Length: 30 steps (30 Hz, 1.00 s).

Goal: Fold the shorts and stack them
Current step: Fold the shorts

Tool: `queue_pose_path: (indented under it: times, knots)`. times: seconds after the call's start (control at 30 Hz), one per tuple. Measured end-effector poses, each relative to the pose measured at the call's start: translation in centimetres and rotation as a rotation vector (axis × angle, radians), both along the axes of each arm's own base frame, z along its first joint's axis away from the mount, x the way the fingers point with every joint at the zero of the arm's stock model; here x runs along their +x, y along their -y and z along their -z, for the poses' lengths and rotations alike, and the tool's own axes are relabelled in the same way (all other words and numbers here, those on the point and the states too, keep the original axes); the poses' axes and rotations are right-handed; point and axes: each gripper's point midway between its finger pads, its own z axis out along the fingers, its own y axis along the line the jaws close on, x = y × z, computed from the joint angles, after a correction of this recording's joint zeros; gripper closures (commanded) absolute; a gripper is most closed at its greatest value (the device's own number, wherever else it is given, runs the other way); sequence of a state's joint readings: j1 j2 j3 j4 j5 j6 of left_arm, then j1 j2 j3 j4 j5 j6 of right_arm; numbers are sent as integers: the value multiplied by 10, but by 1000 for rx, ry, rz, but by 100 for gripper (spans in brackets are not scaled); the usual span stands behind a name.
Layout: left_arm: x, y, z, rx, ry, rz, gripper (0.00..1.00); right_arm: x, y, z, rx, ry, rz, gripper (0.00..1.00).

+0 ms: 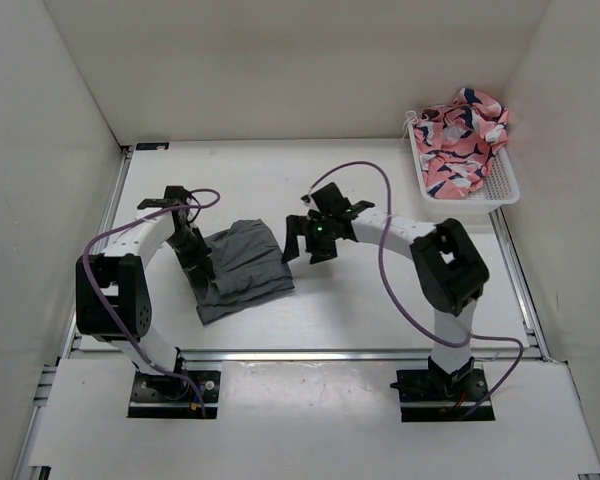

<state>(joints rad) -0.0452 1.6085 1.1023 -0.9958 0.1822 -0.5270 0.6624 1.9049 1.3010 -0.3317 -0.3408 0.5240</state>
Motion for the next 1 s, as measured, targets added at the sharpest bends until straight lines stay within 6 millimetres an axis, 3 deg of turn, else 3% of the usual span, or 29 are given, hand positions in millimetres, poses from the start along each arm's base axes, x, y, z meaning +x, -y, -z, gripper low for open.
queue_pose_path:
  times: [0.13,0.17,0.2,0.23,0.33,0.43,0.53,0.63,0.77,0.83,0.87,0.9,0.93,1.0]
  knots:
    - [0,-4,3,-9,-1,-12,90,-2,-46,1,53,20,-105,23]
    - [0,-5,3,-10,-2,-17,90,-4,-56,1,69,22,-124,41]
    - [0,-7,3,-10,1,-18,90,-7,-63,1,82,25,-141,51]
    - [1,-7,3,-9,1,-19,90,-9,-67,2,92,18,-149,72]
    - [2,-9,7,-11,-4,-20,90,-11,-70,7,100,-6,-144,100]
    - [7,-6,13,-17,-28,-5,90,-6,-65,10,113,-17,-105,100]
    - [22,10,15,-36,-35,38,90,-3,-44,16,109,-36,-28,100]
    - [43,44,10,-66,-3,119,90,0,-8,14,80,-35,83,100]
    - [72,100,-6,-89,77,252,90,6,40,-3,15,29,225,100]
    - [79,118,-13,-96,105,292,90,10,58,-16,-19,71,281,74]
    - [82,125,-16,-101,117,304,90,11,64,-23,-32,90,303,55]
    - [84,128,-18,-103,124,309,90,13,69,-29,-44,113,316,9]
    - [84,128,-21,-102,123,311,90,13,73,-33,-54,126,327,0]
    - [82,124,-24,-97,112,307,90,11,82,-38,-93,156,335,0]
